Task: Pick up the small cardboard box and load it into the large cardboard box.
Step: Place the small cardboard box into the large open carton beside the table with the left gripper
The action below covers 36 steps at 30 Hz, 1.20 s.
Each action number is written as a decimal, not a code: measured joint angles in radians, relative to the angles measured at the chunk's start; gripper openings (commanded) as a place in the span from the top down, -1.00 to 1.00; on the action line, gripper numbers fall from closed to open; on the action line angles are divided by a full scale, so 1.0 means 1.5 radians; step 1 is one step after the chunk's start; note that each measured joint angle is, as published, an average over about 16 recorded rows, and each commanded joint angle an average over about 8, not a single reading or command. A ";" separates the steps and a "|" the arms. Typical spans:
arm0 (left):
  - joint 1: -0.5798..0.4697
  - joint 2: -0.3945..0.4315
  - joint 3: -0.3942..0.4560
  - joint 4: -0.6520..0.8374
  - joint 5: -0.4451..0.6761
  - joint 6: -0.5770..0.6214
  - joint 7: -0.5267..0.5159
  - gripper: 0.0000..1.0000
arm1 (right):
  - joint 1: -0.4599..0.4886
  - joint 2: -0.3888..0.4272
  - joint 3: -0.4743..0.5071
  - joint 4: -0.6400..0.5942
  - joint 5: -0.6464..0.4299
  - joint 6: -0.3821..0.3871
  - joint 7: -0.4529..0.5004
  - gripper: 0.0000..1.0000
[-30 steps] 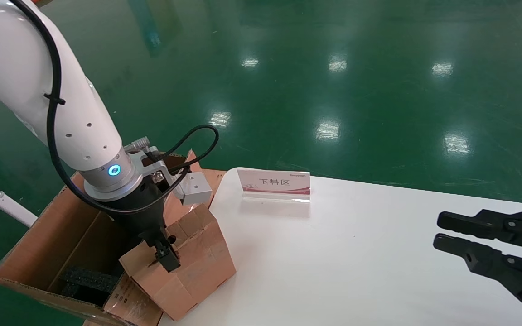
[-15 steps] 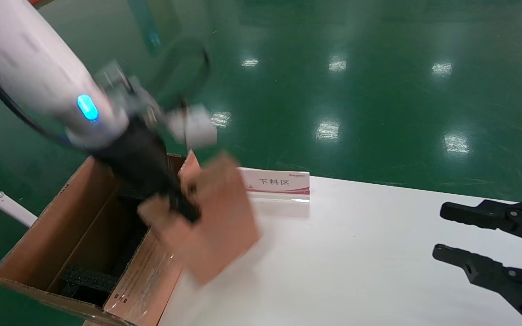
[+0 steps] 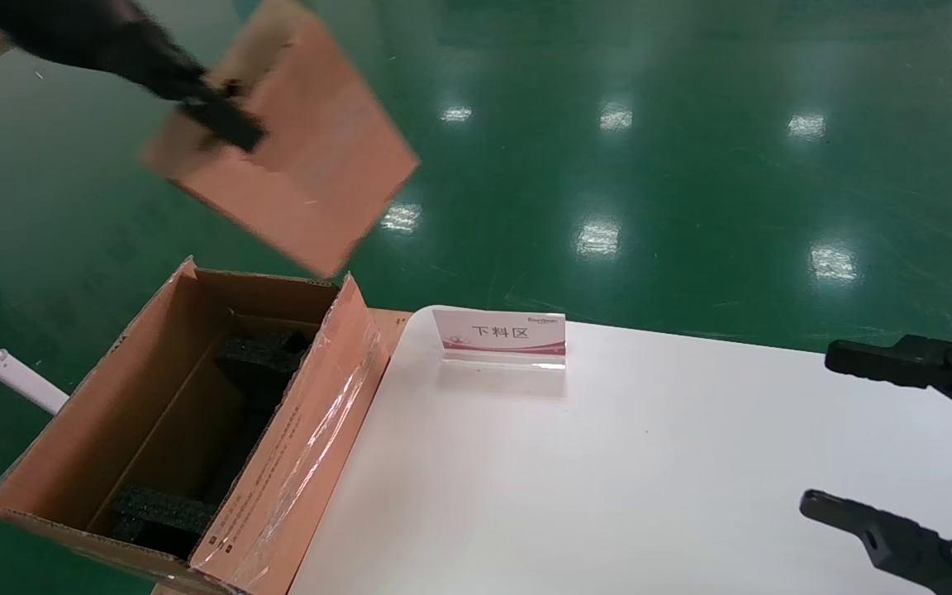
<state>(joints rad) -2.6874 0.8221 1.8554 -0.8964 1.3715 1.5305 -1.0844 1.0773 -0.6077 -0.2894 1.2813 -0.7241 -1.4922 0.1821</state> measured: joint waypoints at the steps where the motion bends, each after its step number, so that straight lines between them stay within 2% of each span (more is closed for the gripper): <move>1: -0.004 0.002 0.008 0.011 0.008 0.006 0.007 1.00 | 0.000 0.000 0.000 0.000 0.000 0.000 0.000 -1.00; 9: -0.011 0.000 0.101 0.057 0.041 0.039 0.031 1.00 | 0.000 0.000 0.000 0.000 0.000 0.000 0.000 -1.00; 19: 0.024 -0.023 0.207 0.051 0.021 0.025 -0.020 1.00 | 0.000 0.000 -0.001 0.000 0.001 0.000 0.000 -1.00; 26: 0.060 -0.041 0.238 0.033 0.013 0.002 -0.073 1.00 | 0.000 0.000 -0.001 0.000 0.001 0.000 -0.001 -1.00; 36: 0.110 -0.063 0.251 0.015 0.013 -0.045 -0.146 1.00 | 0.000 0.001 -0.001 0.000 0.001 0.001 -0.001 -1.00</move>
<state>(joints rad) -2.5220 0.7271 2.2320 -0.8731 1.3915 1.4627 -1.3027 1.0778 -0.6067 -0.2916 1.2813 -0.7226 -1.4912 0.1810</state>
